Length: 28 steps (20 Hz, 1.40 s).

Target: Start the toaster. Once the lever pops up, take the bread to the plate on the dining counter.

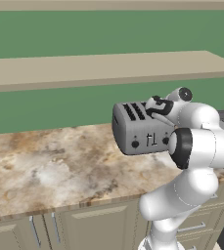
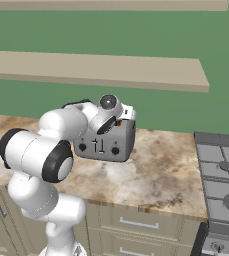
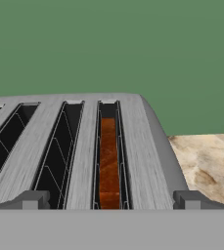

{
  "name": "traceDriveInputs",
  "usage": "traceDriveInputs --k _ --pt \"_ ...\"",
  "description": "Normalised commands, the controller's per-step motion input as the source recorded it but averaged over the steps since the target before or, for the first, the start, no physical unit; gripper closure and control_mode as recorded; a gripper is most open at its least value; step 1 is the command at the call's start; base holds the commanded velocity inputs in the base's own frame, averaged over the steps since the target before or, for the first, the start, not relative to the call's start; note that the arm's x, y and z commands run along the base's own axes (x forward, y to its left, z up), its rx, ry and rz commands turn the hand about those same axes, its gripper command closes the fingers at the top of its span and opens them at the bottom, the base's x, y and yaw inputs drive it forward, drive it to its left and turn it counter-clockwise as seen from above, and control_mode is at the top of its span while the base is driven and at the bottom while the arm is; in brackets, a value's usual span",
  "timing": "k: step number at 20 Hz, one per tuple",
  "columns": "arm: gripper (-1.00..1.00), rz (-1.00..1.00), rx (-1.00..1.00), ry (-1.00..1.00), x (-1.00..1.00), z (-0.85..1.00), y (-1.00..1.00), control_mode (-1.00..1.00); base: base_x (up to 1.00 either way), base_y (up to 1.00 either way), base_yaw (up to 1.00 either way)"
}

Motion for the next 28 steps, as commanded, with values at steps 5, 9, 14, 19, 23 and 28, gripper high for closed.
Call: traceDriveInputs --k 5,9,14,19,23,28 --pt "-1.0 0.0 0.0 0.0 0.0 0.0 0.0 -1.0 0.0 0.0 0.0" --pt "-1.0 0.0 0.0 0.0 0.0 0.0 0.0 -1.0 0.0 0.0 0.0" --pt "-1.0 0.0 0.0 0.0 0.0 0.0 0.0 -1.0 0.0 0.0 0.0" --pt "-1.0 0.0 0.0 0.0 0.0 0.0 0.0 -1.0 0.0 0.0 0.0" --pt "-1.0 0.0 0.0 0.0 0.0 0.0 0.0 -1.0 0.0 0.0 0.0" --pt "-1.0 0.0 0.0 0.0 0.0 0.0 0.0 -1.0 0.0 0.0 0.0"
